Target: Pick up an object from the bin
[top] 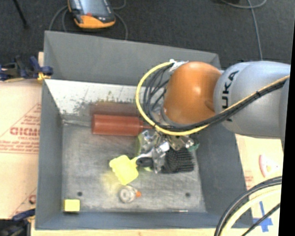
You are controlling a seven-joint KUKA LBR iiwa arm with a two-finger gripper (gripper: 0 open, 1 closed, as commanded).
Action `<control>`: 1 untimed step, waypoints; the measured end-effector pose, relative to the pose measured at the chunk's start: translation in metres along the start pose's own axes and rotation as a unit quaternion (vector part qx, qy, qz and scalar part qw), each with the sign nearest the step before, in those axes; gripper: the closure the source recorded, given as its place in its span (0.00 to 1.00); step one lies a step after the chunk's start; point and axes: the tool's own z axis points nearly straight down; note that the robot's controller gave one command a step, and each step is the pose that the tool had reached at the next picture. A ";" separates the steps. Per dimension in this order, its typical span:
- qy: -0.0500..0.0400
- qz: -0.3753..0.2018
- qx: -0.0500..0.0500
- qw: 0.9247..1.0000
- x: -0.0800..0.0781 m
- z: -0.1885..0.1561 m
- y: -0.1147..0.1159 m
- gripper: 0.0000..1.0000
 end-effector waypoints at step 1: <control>-0.001 0.000 0.001 1.000 -0.001 -0.068 0.007 1.00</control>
Offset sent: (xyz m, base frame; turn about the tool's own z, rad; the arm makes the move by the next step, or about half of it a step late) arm 0.0252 -0.0557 -0.0572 -0.0685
